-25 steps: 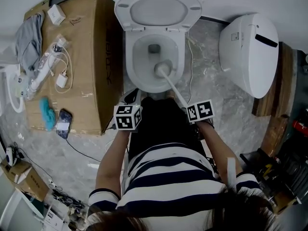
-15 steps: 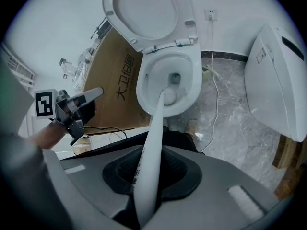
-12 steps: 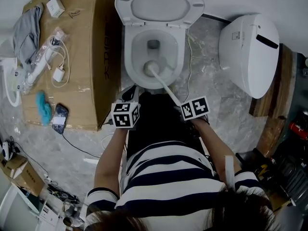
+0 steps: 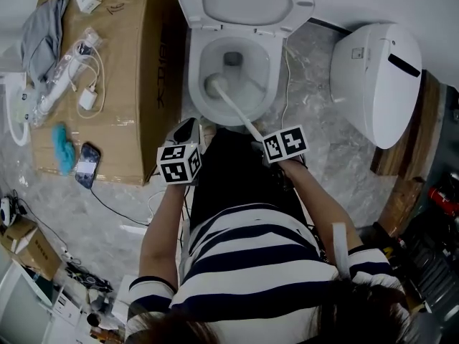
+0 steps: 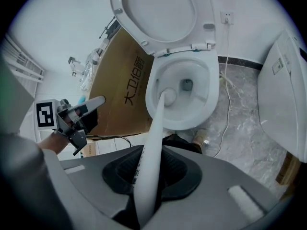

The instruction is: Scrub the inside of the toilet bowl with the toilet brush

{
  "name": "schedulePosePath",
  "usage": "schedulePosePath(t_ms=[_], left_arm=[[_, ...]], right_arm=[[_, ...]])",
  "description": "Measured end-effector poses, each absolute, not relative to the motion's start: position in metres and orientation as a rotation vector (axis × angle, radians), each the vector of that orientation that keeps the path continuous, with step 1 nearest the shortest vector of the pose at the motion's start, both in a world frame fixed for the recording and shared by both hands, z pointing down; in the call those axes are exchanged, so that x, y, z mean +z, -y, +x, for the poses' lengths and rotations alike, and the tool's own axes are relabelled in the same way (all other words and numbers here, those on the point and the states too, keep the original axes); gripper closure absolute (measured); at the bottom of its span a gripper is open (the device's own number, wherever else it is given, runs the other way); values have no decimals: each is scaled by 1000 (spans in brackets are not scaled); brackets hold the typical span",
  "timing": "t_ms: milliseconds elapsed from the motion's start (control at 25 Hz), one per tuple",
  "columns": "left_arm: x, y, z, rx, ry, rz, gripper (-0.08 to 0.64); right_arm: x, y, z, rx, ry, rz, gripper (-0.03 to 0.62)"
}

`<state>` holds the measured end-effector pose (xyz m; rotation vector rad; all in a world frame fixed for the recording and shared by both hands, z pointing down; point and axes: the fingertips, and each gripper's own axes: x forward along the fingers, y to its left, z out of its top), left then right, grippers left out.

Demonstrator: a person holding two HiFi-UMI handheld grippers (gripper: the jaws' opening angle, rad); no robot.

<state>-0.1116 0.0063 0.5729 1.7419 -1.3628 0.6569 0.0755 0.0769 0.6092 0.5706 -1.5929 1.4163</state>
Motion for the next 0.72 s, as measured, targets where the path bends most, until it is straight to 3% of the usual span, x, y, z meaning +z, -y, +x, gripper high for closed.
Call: schedulePosePath(t_ms=[720], left_arm=[[564, 5, -109, 646, 1384, 1746, 560]], right_arm=[[616, -5, 62, 1383, 1685, 649, 509]])
